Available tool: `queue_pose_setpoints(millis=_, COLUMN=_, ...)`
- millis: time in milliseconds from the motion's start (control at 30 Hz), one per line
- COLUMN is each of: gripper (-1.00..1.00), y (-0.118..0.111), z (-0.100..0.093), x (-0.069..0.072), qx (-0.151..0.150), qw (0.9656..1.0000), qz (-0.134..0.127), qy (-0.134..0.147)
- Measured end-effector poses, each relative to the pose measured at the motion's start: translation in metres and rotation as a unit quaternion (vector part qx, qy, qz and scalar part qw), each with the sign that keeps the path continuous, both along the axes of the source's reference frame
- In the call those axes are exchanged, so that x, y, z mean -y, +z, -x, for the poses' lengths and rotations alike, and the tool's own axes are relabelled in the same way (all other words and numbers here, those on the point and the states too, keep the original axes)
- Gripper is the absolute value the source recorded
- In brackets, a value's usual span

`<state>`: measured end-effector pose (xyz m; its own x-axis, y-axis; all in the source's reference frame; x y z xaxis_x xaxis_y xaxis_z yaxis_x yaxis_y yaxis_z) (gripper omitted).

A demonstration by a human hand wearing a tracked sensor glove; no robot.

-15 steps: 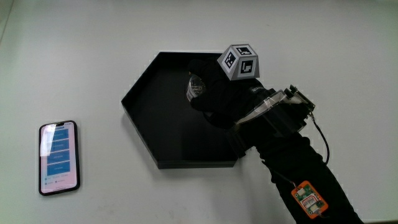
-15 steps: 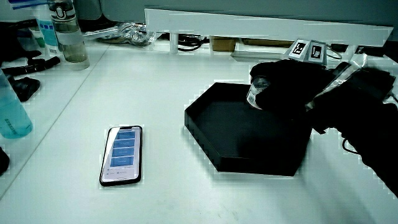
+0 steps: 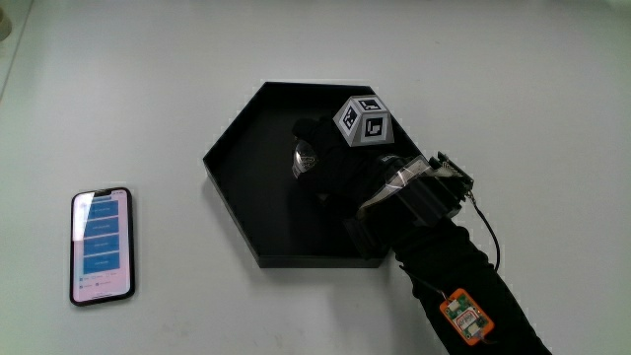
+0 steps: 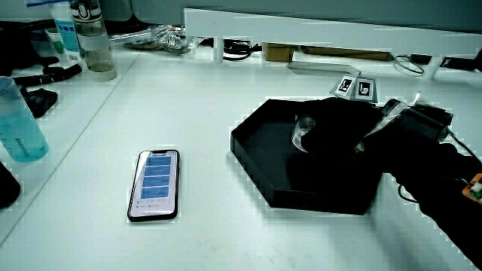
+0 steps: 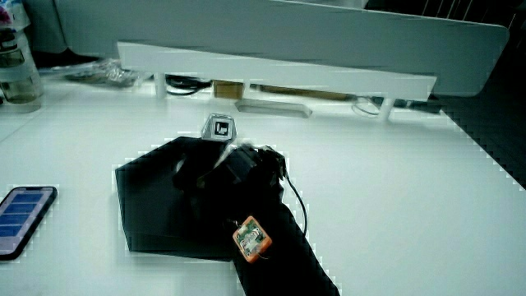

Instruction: Place paper clip into plate

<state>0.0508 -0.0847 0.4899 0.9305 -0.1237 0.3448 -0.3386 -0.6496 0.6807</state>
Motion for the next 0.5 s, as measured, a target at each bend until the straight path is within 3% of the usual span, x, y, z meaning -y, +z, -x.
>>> queue_pose_setpoints(millis=133, gripper=0.0, y=0.008, z=0.003, x=-0.002, qx=0.0, qw=0.9999, qz=0.012, qy=-0.004)
queue_pose_setpoints(millis=367, gripper=0.0, y=0.031, z=0.008, x=-0.009, qx=-0.037, qw=0.9983, qz=0.041, qy=-0.016)
queue_pose_setpoints(millis=500, gripper=0.0, y=0.025, z=0.008, x=-0.009, qx=-0.037, qw=0.9987, qz=0.031, qy=-0.016)
